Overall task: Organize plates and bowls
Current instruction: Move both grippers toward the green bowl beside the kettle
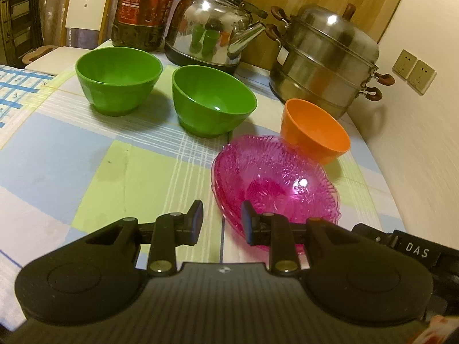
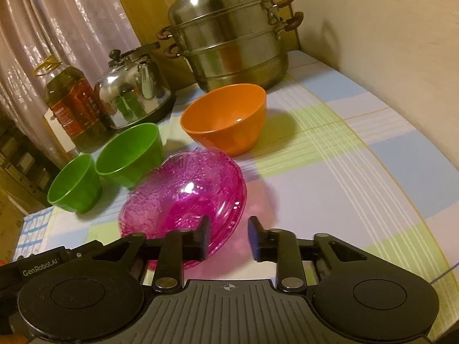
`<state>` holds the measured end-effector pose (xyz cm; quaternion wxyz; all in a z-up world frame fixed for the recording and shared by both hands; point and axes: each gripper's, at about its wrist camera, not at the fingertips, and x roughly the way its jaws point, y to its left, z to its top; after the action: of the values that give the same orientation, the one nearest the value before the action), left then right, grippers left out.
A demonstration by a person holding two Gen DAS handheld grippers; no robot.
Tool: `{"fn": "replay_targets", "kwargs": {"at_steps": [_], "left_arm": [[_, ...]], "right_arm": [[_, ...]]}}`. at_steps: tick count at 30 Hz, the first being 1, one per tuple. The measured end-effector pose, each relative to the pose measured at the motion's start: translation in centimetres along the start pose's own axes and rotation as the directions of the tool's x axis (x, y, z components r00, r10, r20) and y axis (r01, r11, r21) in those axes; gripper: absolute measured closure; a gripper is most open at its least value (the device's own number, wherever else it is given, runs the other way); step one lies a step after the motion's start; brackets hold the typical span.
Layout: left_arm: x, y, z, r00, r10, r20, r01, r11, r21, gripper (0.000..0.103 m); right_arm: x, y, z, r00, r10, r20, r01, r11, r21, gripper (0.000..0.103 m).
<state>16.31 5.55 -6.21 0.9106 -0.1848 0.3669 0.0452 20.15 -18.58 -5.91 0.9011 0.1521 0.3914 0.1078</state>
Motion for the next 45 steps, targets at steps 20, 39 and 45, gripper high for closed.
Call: {"fn": "replay_targets", "kwargs": {"at_steps": [20, 39, 45], "left_arm": [[-4.7, 1.9, 1.2, 1.000, -0.007, 0.022, 0.007, 1.000, 0.008, 0.060], [0.9, 5.2, 8.6, 1.000, -0.001, 0.016, 0.002, 1.000, -0.027, 0.053], [4.9, 5.5, 11.6, 0.999, 0.041, 0.033, -0.040, 0.998, -0.039, 0.053]], "right_arm": [[-4.0, 3.8, -0.1, 0.994, 0.060, -0.087, -0.066, 0.995, -0.070, 0.059], [2.5, 7.8, 5.1, 0.978, 0.141, -0.152, -0.161, 0.978, -0.133, 0.059], [6.4, 8.5, 8.2, 0.981, 0.151, -0.121, -0.167, 0.975, -0.144, 0.059]]}}
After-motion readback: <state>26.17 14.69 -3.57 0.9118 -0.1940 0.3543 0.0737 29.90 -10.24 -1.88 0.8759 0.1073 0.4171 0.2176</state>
